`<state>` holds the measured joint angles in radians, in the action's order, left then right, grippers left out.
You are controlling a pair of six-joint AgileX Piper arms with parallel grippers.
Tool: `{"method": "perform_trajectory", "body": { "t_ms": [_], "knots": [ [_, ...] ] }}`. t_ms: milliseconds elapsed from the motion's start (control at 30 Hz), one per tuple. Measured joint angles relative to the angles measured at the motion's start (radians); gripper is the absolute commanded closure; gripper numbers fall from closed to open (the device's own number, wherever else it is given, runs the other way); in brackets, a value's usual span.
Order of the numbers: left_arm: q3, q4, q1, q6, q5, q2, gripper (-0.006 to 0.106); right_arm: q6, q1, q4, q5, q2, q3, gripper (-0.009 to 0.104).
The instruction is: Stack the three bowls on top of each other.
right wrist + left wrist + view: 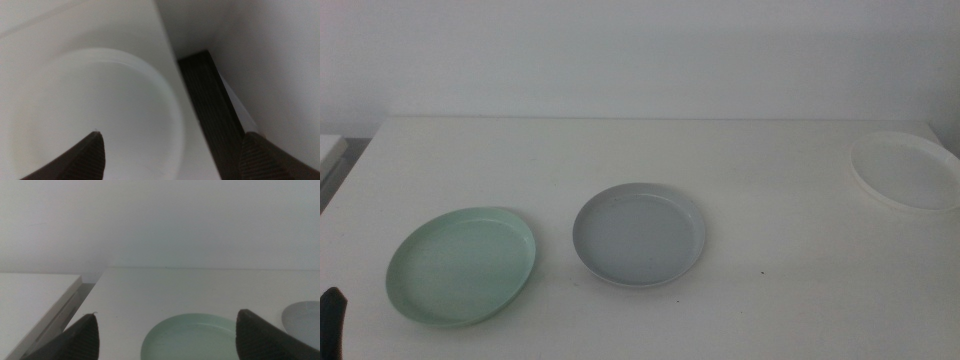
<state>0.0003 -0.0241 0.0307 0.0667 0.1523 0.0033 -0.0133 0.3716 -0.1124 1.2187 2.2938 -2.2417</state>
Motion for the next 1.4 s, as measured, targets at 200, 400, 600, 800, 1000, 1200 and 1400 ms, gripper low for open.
{"method": "perform_trajectory", "body": {
  "t_ms": [200, 400, 600, 800, 1000, 1200, 1400],
  "knots": [
    [0.0, 0.0, 0.0, 0.0, 0.0, 0.0, 0.007, 0.021, 0.034, -0.018, 0.004, 0.072, 0.015, 0.03],
    [0.0, 0.0, 0.0, 0.0, 0.0, 0.0, 0.007, 0.023, 0.034, -0.058, 0.004, 0.141, 0.015, 0.031],
    [0.0, 0.0, 0.0, 0.0, 0.0, 0.0, 0.007, 0.025, 0.034, -0.069, 0.004, 0.199, 0.015, 0.038],
    [0.0, 0.0, 0.0, 0.0, -0.002, 0.0, 0.007, 0.025, 0.034, -0.075, 0.0, 0.216, 0.015, 0.066],
    [0.0, 0.0, 0.0, 0.0, -0.002, 0.0, 0.007, 0.038, 0.034, -0.078, -0.008, 0.222, 0.015, 0.098],
    [0.0, 0.0, 0.0, 0.0, -0.002, 0.0, 0.007, 0.069, 0.03, -0.113, -0.002, 0.195, 0.015, 0.098],
    [0.0, 0.0, 0.0, 0.0, -0.002, 0.0, 0.007, 0.164, -0.029, -0.23, -0.014, 0.009, 0.106, 0.097]
  ]
}}
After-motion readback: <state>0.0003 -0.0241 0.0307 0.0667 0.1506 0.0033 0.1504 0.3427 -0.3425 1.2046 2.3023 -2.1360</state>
